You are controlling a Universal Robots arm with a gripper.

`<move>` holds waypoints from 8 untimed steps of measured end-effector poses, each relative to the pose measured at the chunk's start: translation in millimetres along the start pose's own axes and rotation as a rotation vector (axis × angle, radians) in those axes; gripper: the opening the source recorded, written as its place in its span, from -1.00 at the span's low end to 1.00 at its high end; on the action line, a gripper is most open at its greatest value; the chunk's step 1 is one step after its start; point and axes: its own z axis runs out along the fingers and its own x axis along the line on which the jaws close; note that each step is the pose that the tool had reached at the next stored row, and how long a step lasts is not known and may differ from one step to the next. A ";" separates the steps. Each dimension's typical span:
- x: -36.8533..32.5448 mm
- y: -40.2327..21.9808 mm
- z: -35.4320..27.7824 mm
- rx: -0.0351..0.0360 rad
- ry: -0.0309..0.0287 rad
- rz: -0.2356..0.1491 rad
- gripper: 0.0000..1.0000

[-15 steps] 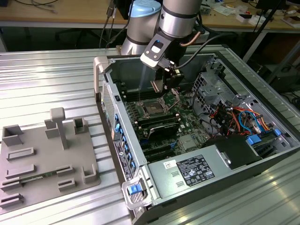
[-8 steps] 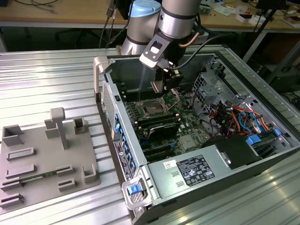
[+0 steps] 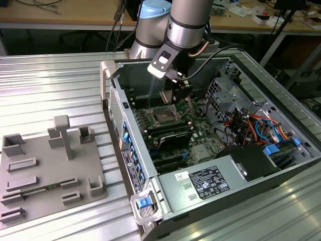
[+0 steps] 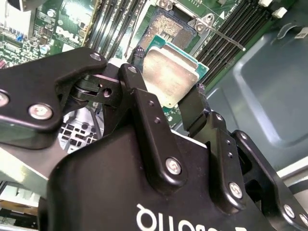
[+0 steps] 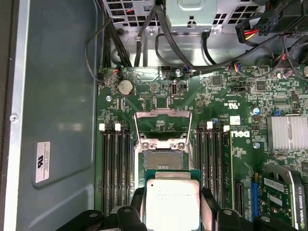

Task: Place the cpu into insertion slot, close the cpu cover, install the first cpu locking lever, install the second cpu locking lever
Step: 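Place the cpu into insertion slot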

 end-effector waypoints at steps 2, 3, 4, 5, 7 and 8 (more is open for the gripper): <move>2.5 -0.4 4.6 0.0000 -0.0020 -0.001 0.09; 4.2 -0.4 7.0 -0.0001 -0.0039 -0.003 0.09; 5.4 -0.4 8.6 0.0001 -0.0060 -0.005 0.09; 7.1 -0.4 12.3 -0.0001 -0.0093 -0.013 0.09; 8.3 -0.3 16.9 0.0002 -0.0111 -0.029 0.09; 8.8 -0.5 18.9 0.0002 -0.0114 -0.034 0.09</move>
